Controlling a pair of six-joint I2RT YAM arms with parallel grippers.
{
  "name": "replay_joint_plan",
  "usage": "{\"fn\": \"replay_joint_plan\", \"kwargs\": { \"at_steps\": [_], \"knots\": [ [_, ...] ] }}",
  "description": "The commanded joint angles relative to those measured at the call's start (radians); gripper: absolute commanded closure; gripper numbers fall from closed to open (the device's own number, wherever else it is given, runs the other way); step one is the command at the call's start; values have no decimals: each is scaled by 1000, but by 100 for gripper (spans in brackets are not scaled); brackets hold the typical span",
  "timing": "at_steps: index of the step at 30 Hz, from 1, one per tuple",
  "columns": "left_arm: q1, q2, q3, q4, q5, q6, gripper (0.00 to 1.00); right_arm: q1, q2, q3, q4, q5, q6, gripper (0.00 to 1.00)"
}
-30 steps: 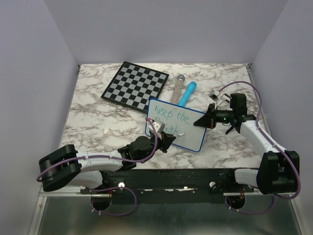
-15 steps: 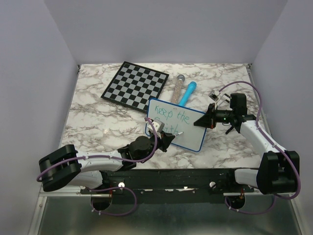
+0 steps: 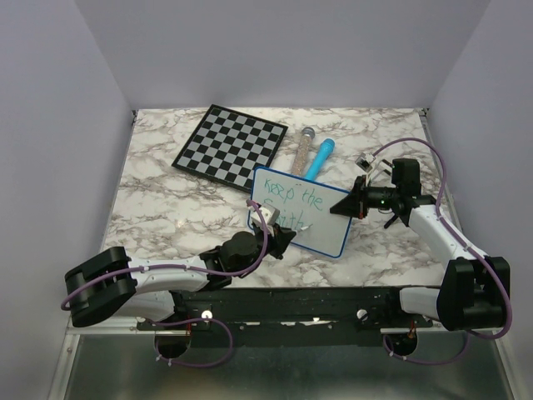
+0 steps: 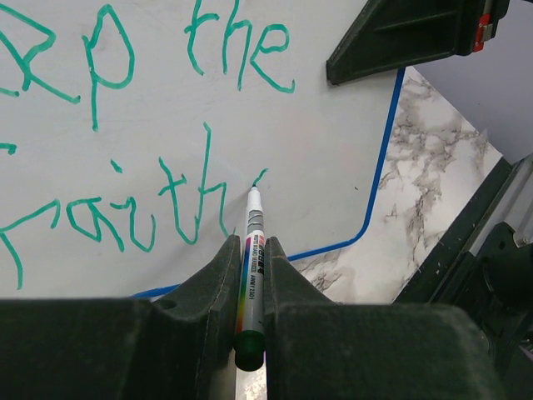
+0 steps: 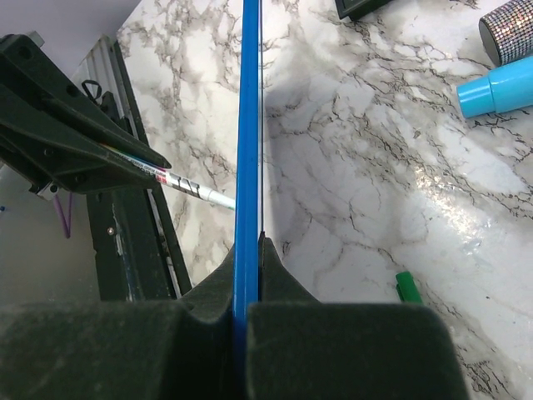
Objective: Write a sentence on the whiteboard
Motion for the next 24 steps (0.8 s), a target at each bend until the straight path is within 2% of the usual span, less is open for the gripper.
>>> {"fn": "replay_joint_plan", "kwargs": {
  "at_steps": [1, 12, 24],
  "knots": [
    [6, -10, -1, -42, -9, 0, 100, 5, -13, 15, 41, -64, 18, 99],
    [6, 32, 33, -19, 58, 0, 100, 7, -16, 15, 41, -66, 20, 99],
    [23, -2, 39, 16, 21, 4, 100, 5, -16, 15, 41, -67, 20, 99]
  ]
}}
